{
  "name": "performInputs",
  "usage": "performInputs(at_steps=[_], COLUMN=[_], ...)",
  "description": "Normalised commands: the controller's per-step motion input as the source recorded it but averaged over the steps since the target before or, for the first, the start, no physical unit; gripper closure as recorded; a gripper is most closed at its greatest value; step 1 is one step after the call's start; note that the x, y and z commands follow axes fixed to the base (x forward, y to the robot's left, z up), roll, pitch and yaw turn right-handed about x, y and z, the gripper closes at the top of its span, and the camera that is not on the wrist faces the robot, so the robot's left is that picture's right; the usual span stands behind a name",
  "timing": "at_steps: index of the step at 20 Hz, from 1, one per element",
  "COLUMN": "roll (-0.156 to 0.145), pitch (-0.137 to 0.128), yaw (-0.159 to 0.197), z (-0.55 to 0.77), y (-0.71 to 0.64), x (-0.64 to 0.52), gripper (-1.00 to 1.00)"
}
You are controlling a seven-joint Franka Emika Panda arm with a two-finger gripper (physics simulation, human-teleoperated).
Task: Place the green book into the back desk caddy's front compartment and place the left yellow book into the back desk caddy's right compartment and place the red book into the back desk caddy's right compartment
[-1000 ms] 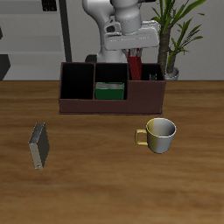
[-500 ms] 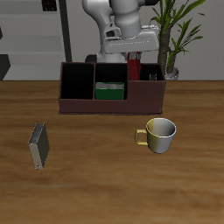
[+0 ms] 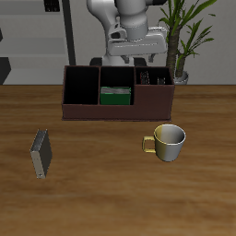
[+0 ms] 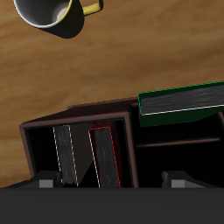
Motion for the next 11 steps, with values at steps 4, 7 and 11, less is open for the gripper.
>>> performInputs(at_steps=[4,7,11], roll=[-0.007,-0.013,-0.032], pitch=[-0.023,-0.042,-0.050], yaw=[0.014,0.013,0.008], z=[0.16,0.19,0.20], y=[-0.05,-0.04,-0.11], x=[0.01,0.04,0.13], gripper=[-1.00,-1.00,-1.00])
